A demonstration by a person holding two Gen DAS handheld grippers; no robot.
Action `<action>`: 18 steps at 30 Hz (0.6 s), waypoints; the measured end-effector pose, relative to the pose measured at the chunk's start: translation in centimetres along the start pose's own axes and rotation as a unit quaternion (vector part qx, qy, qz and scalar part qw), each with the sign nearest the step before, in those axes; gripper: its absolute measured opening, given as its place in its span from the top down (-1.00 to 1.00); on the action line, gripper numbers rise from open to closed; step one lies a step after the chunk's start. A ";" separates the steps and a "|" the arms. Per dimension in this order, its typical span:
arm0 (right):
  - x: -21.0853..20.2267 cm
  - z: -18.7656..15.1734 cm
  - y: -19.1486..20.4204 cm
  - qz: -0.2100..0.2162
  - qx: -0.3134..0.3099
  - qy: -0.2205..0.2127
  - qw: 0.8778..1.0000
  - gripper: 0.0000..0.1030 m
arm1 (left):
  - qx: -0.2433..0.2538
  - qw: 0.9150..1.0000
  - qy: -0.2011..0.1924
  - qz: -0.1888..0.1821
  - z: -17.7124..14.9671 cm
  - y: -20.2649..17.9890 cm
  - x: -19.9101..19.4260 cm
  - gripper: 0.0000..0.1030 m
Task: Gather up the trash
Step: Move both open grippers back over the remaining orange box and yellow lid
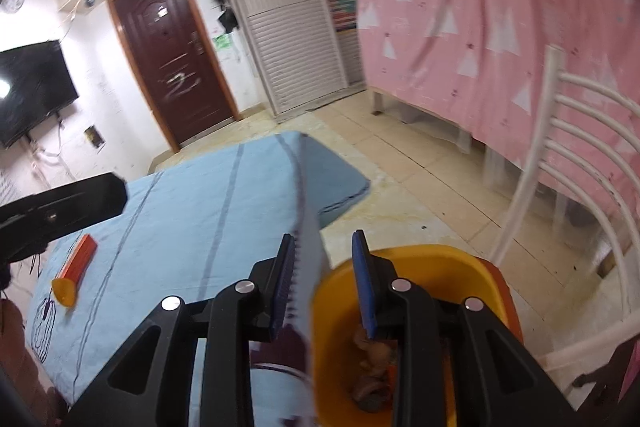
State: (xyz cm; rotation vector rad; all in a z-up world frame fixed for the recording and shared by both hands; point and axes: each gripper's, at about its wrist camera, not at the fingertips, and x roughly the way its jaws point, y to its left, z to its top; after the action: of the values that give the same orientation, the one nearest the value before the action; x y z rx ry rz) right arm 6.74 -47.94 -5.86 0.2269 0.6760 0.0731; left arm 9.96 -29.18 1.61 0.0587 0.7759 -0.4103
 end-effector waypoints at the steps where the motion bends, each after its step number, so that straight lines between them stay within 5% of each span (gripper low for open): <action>1: 0.2 0.1 0.7 0.003 -0.005 0.001 1.000 0.55 | -0.006 1.000 -0.001 0.005 -0.1 0.8 -0.1 -0.37; 18: 3.2 0.6 12.0 0.044 -0.082 0.032 0.995 0.54 | -0.103 0.993 -0.016 0.052 -0.5 12.2 -2.5 -0.37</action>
State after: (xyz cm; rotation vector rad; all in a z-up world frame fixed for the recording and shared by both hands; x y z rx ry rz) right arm 9.69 -35.91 -4.52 0.0973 0.7196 0.2210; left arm 12.62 -17.03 1.76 -0.0996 0.7767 -0.2300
